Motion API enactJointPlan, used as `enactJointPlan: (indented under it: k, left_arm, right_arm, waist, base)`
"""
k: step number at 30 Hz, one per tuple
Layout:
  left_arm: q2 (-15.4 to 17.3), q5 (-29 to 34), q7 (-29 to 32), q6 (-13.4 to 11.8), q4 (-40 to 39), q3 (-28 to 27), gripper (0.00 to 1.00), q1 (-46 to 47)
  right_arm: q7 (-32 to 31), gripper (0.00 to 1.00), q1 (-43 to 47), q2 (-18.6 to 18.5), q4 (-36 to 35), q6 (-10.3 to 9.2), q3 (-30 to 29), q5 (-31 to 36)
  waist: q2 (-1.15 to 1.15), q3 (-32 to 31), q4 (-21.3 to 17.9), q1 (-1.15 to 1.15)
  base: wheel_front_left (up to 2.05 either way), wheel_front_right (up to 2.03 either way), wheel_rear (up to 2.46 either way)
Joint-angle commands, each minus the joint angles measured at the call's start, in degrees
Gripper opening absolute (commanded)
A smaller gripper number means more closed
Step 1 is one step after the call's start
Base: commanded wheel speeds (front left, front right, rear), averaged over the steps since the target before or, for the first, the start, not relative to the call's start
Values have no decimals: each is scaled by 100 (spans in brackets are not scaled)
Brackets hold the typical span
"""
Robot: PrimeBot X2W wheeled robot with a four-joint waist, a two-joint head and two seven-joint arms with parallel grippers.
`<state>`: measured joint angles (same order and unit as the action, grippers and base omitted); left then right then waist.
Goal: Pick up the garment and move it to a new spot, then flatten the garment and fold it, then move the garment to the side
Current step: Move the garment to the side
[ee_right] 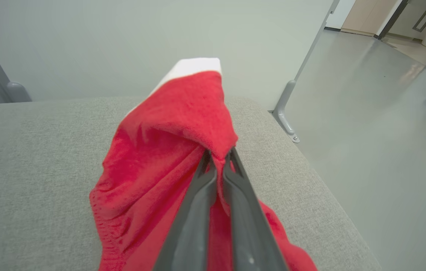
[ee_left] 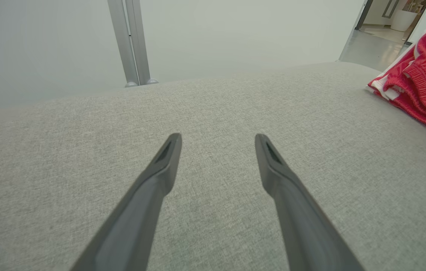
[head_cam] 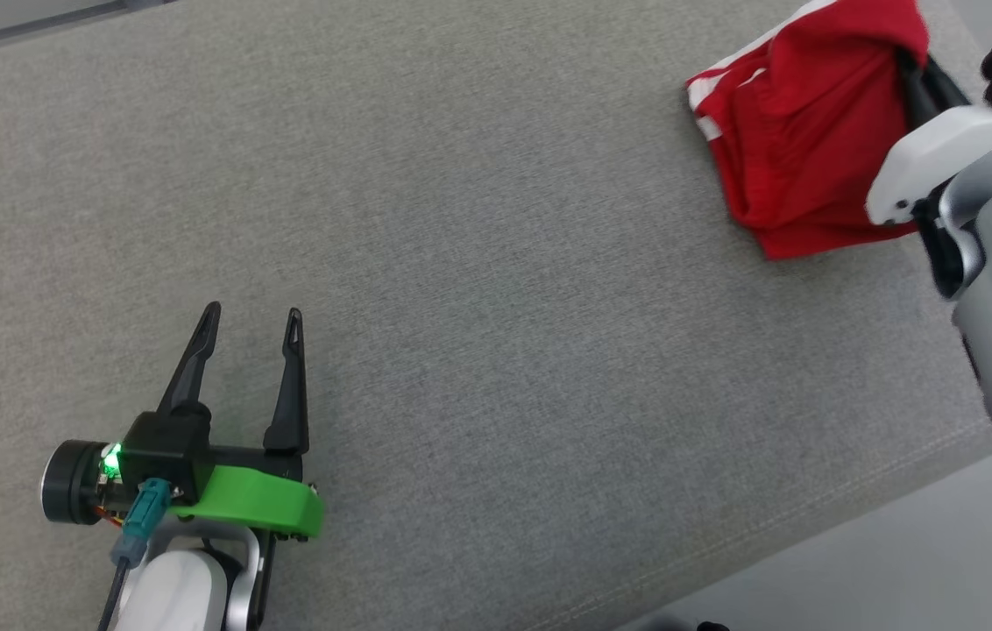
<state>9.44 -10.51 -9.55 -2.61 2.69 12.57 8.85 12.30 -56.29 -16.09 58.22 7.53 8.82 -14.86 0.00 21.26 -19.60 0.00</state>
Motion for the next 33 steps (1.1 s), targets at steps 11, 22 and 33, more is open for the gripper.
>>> enactJointPlan:
  k: [11, 22, 33]
  left_arm:
    - [134, 118, 91, -62, -544, 72, 100, 177]
    - [163, 139, 158, -115, -735, 159, 100, 160]
    - [137, 42, 117, -147, -611, 197, 100, 169]
  right_arm:
    - [197, 0, -974, -966, 965, -8, -562, 576]
    - [297, 51, -1001, -1346, 1269, -8, -1547, 1147]
    - [291, 100, -394, -776, 335, -8, -2355, 1814]
  waist:
    - [0, 984, 983, 0]
    - [0, 1174, 1034, 0]
    - [0, 927, 938, 0]
  base:
    - [0, 0, 0]
    - [0, 0, 0]
    - [0, 0, 0]
